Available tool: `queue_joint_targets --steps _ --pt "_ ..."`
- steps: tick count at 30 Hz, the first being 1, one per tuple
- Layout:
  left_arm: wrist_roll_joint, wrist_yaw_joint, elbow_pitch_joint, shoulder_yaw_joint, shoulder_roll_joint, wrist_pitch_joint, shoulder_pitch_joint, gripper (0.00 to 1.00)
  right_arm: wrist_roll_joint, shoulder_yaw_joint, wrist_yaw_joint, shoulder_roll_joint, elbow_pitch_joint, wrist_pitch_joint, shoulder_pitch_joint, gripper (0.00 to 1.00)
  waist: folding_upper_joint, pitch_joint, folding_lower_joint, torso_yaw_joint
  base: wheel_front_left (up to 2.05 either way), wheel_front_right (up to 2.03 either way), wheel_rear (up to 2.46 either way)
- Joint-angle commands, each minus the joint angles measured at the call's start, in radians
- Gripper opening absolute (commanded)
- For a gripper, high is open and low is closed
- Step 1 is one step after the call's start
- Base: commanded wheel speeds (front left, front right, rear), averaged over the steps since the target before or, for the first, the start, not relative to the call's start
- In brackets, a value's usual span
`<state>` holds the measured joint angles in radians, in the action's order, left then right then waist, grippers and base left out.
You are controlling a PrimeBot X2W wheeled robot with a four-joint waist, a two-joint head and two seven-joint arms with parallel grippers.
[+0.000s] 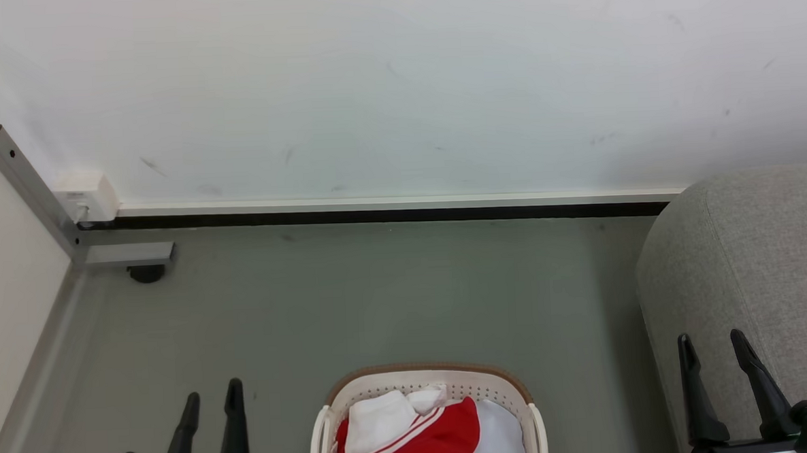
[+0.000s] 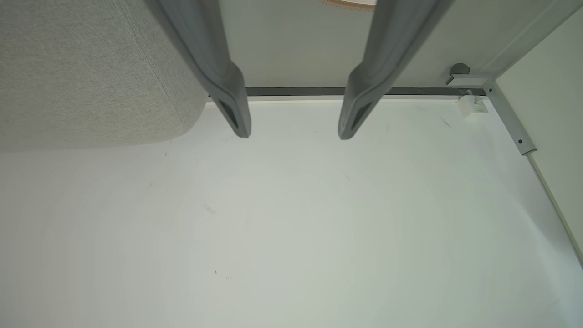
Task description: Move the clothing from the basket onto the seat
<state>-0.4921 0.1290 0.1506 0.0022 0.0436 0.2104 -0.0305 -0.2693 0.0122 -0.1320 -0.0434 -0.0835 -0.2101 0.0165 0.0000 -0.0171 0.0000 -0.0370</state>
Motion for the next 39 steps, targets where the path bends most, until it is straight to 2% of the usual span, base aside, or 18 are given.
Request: queue_joint_targets --steps 1,27,39 --pt "0.023 0.002 -0.008 0.001 0.009 0.007 -0.009 1.0 0.024 -0.003 0.002 -0.008 0.009 -0.008 0.006 1.0 0.0 0.0 0.0 0.0 0.0 0.0 0.0" --pt "0.198 0.001 -0.005 -0.009 0.01 0.055 -0.034 1.0 0.126 -0.019 0.002 -0.01 -0.038 -0.057 0.025 1.0 0.0 -0.006 0.0 -0.004 0.0 0.0 0.0" --pt "0.199 0.001 0.006 -0.01 0.01 0.054 -0.033 1.0 0.09 -0.026 0.002 -0.009 -0.055 -0.055 0.025 1.0 0.0 -0.004 0.0 -0.001 0.0 0.0 0.0"
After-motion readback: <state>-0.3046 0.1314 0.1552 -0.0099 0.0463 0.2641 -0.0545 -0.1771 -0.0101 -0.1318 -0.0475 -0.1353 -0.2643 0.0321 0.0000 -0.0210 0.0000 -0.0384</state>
